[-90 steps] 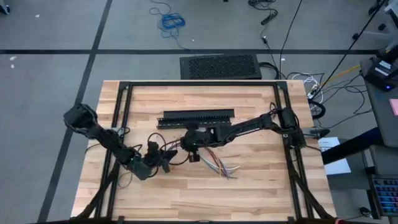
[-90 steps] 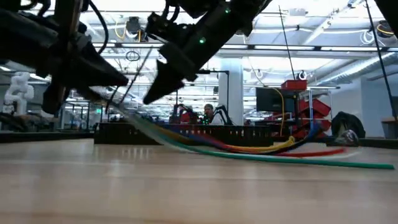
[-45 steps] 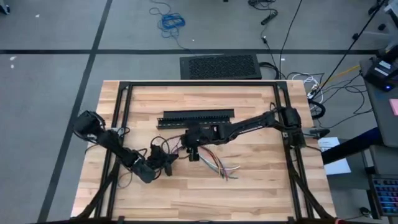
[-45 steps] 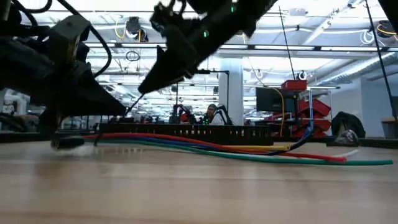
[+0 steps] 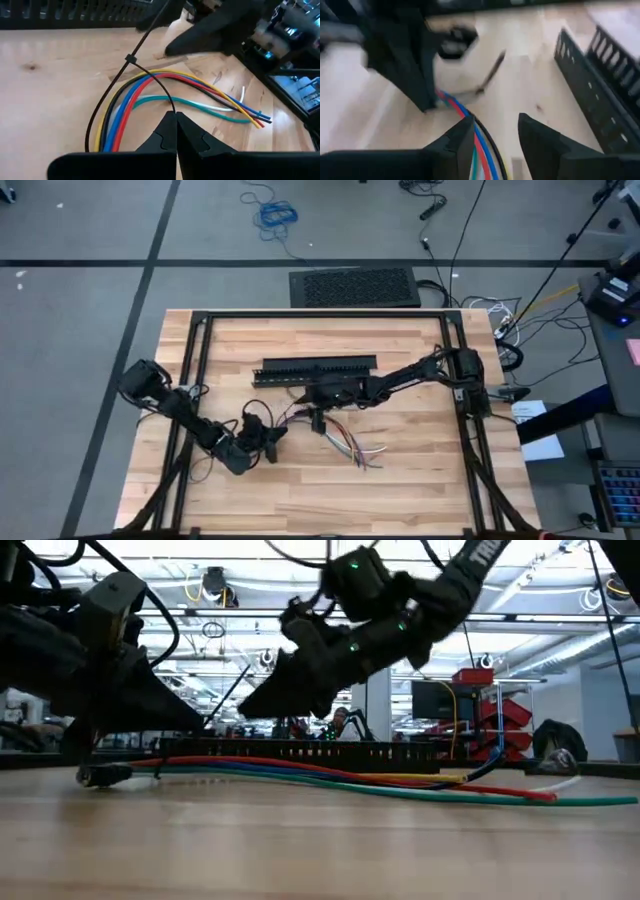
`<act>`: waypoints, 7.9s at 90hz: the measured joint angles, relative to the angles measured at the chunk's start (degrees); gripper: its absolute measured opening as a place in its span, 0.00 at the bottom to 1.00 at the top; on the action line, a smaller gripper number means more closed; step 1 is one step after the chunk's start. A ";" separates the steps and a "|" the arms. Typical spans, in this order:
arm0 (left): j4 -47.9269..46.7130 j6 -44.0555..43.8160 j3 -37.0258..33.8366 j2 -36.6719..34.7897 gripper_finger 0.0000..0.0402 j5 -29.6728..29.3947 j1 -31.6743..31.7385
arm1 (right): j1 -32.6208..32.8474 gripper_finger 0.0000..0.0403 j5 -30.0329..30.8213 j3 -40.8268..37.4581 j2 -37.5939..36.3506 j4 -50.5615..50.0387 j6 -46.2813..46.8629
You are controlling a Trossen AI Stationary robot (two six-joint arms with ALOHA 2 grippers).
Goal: Ziptie cables
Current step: Wrap the cables together using a zip tie
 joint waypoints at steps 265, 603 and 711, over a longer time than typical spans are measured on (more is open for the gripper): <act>-30.52 -13.45 0.07 -10.34 0.25 22.10 0.79 | 11.72 0.00 20.20 0.08 -18.40 -54.88 -16.84; -12.98 78.44 36.89 18.51 0.35 83.56 38.76 | 20.33 0.00 19.35 0.08 -22.75 -58.95 -27.70; -11.37 76.12 37.09 17.94 0.02 86.90 39.36 | 19.65 0.00 41.32 0.02 -28.24 -59.75 -16.05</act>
